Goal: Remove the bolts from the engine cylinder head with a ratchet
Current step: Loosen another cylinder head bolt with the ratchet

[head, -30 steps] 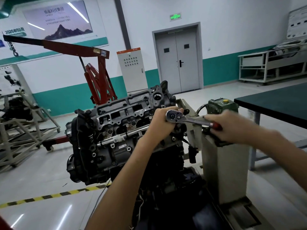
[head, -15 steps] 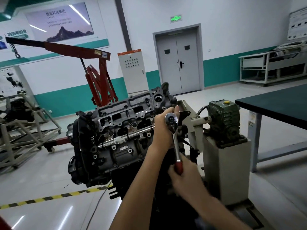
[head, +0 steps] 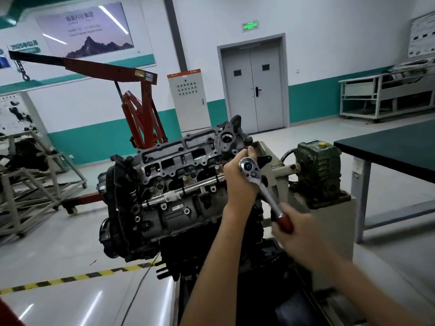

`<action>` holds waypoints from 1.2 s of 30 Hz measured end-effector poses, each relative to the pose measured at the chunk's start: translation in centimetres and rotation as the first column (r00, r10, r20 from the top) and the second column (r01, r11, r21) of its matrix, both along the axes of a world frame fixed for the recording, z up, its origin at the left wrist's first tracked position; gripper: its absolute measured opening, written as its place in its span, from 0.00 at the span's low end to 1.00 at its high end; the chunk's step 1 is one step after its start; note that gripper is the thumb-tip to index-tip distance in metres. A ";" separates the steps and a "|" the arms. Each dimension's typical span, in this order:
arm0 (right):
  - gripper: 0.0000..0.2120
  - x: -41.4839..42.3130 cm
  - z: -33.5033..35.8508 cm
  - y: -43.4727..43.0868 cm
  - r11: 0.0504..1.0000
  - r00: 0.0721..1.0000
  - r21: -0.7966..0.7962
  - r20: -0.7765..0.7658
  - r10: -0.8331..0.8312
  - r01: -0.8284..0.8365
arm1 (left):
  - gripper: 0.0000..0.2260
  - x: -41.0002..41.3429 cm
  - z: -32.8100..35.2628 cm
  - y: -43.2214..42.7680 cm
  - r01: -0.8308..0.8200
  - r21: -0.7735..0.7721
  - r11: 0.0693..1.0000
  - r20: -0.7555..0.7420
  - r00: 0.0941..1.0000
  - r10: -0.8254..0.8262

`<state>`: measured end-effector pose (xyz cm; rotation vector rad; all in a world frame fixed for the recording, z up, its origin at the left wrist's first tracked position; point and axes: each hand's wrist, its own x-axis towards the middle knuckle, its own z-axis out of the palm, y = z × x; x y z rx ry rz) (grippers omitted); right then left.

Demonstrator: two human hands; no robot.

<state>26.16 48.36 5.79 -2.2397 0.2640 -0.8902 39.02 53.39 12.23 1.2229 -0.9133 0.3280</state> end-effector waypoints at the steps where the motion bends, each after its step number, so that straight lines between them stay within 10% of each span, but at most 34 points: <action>1: 0.05 0.6 -0.9 2.1 0.990 0.998 0.135 0.063 0.028 -0.036 | 0.20 -0.2 0.0 -0.3 -0.025 -0.032 0.999 -0.042 0.999 0.023; 5: 0.14 2.5 -1.8 6.0 0.890 0.969 0.389 0.152 0.193 -0.238 | 0.20 0.0 0.2 0.2 -0.113 0.028 0.993 0.022 0.993 0.113; 9: 0.18 0.5 0.9 -1.2 0.987 0.987 -0.036 -0.043 0.155 -0.157 | 0.17 0.8 1.4 3.2 -0.042 0.363 0.931 0.200 0.979 -0.034; 16: 0.17 0.2 8.8 -9.7 0.815 0.957 -0.536 -0.282 0.072 -0.219 | 0.06 1.7 3.6 5.9 -0.175 0.651 0.738 0.455 0.868 -0.197; 24: 0.14 0.1 0.3 -1.5 0.992 0.992 0.015 -0.026 0.123 -0.123 | 0.13 1.4 1.4 4.9 -0.341 0.430 0.836 0.587 0.809 0.028; 30: 0.19 2.9 -2.0 7.0 0.788 0.962 0.553 0.163 0.218 -0.272 | 0.06 0.7 0.3 4.2 -0.365 0.305 0.880 0.543 0.825 0.154; 36: 0.08 -0.3 2.5 -2.9 0.981 0.979 -0.119 -0.153 0.136 -0.154 | 0.11 1.6 1.2 5.5 -0.299 0.405 0.864 0.550 0.835 0.030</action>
